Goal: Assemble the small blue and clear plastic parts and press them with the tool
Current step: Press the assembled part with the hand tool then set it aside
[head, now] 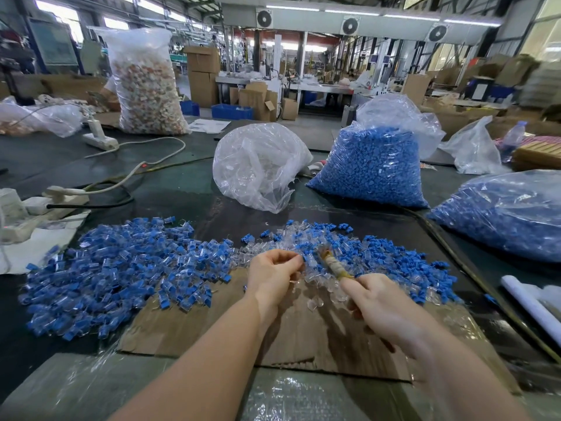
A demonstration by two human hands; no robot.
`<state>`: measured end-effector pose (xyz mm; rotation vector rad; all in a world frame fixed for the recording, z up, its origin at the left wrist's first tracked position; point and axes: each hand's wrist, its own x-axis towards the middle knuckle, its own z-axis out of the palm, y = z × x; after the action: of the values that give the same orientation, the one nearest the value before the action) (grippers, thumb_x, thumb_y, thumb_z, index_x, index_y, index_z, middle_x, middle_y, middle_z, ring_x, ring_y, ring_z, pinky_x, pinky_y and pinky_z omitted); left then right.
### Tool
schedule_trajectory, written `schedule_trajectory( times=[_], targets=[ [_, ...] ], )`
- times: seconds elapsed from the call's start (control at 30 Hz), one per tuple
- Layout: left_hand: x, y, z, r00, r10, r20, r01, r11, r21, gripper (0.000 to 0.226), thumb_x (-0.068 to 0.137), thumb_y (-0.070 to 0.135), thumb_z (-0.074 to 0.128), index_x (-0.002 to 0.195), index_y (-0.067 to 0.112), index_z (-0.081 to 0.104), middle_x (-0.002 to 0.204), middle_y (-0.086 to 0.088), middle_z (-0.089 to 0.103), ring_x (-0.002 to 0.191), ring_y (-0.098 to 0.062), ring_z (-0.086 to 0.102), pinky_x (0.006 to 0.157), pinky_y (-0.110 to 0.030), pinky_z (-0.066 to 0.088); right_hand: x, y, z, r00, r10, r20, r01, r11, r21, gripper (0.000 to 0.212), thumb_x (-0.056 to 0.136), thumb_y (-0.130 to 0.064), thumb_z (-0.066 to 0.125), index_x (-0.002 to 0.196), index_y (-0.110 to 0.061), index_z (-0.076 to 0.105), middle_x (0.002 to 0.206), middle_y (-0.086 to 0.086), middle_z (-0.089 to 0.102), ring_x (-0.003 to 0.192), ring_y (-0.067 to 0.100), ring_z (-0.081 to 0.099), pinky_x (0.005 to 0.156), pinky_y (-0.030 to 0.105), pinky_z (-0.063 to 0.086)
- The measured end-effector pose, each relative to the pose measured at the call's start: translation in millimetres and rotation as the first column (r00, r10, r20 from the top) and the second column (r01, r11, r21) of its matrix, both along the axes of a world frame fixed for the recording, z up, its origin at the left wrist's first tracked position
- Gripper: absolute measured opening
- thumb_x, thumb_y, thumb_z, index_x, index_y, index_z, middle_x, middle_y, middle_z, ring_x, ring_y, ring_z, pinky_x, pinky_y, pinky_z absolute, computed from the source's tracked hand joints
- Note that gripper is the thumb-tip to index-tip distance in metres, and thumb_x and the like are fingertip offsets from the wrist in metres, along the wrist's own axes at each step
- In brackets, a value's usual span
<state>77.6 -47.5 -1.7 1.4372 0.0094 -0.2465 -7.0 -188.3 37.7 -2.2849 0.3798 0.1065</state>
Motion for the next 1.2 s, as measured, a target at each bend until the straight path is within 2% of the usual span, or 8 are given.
schedule_trajectory(
  times=[0.07,0.2,0.3,0.37,0.6,0.83,1.0,1.2],
  targets=[
    [4,-1,3,0.999,0.019,-0.029,-0.019,1.0,-0.017,0.006,0.085,0.007,0.065,0.08,0.009,0.068,0.061,-0.001,0.066,0.047,-0.006,0.055,0.045,-0.02,0.046,2,6,3,0.999,0.017,-0.036,-0.011,0.988,0.155,0.03,0.095,-0.032,0.044,0.072,-0.014,0.046,0.072,0.007,0.048,0.066,0.02,0.044,0.062,0.033,0.035],
    [11,2,5,0.995,0.083,-0.054,-0.084,0.996,-0.018,0.011,0.084,0.004,0.065,0.076,0.011,0.068,0.06,-0.001,0.065,0.05,-0.008,0.056,0.048,-0.02,0.047,7,9,4,0.994,0.036,-0.108,-0.011,0.976,0.218,0.024,0.091,-0.033,0.048,0.088,-0.01,0.052,0.08,0.008,0.051,0.073,0.022,0.051,0.069,0.037,0.042],
    [13,4,5,0.99,0.129,-0.064,-0.129,0.992,0.015,0.006,0.084,0.004,0.065,0.08,0.007,0.068,0.063,-0.004,0.064,0.049,-0.007,0.055,0.043,-0.016,0.046,9,10,7,0.981,0.096,-0.166,-0.04,0.95,0.311,0.024,0.079,-0.02,0.057,0.098,-0.006,0.053,0.085,0.011,0.059,0.075,0.024,0.056,0.07,0.039,0.043],
    [14,6,5,0.987,0.143,-0.068,-0.142,0.989,0.028,0.006,0.084,0.002,0.065,0.08,0.006,0.067,0.063,-0.005,0.064,0.044,-0.005,0.054,0.041,-0.014,0.045,10,10,8,0.971,0.129,-0.2,-0.067,0.955,0.289,0.032,0.073,-0.016,0.056,0.103,-0.007,0.052,0.089,0.013,0.061,0.077,0.025,0.058,0.072,0.04,0.042],
    [18,6,2,0.983,0.157,-0.091,-0.155,0.987,0.032,0.008,0.084,0.002,0.065,0.077,0.006,0.064,0.062,-0.007,0.062,0.04,-0.004,0.053,0.041,-0.014,0.044,14,13,11,0.965,0.187,-0.186,-0.126,0.946,0.298,0.017,0.08,-0.001,0.043,0.089,-0.013,0.05,0.093,0.013,0.057,0.079,0.024,0.053,0.07,0.038,0.04],
    [15,6,5,0.983,0.158,-0.092,-0.158,0.987,0.005,0.004,0.086,0.005,0.063,0.084,0.005,0.066,0.069,-0.008,0.063,0.052,-0.009,0.055,0.047,-0.016,0.051,17,13,14,0.97,0.187,-0.158,-0.134,0.945,0.298,0.017,0.081,0.0,0.042,0.074,-0.016,0.041,0.089,0.013,0.055,0.08,0.026,0.056,0.071,0.038,0.042],
    [13,3,6,0.986,0.161,-0.054,-0.159,0.987,0.036,0.004,0.087,0.006,0.062,0.088,0.005,0.066,0.074,-0.01,0.063,0.058,-0.012,0.056,0.057,-0.022,0.053,15,12,15,0.966,0.205,-0.157,-0.158,0.95,0.269,0.013,0.081,-0.004,0.044,0.077,-0.016,0.045,0.088,0.011,0.053,0.079,0.023,0.055,0.071,0.037,0.044],
    [13,0,3,0.982,0.174,-0.075,-0.174,0.985,0.009,0.005,0.087,0.004,0.062,0.083,0.006,0.065,0.072,-0.008,0.062,0.055,-0.01,0.054,0.053,-0.019,0.05,12,14,16,0.967,0.202,-0.156,-0.176,0.97,0.168,0.008,0.081,-0.008,0.045,0.081,-0.015,0.046,0.084,0.01,0.049,0.077,0.024,0.049,0.068,0.037,0.037]
  ],
)
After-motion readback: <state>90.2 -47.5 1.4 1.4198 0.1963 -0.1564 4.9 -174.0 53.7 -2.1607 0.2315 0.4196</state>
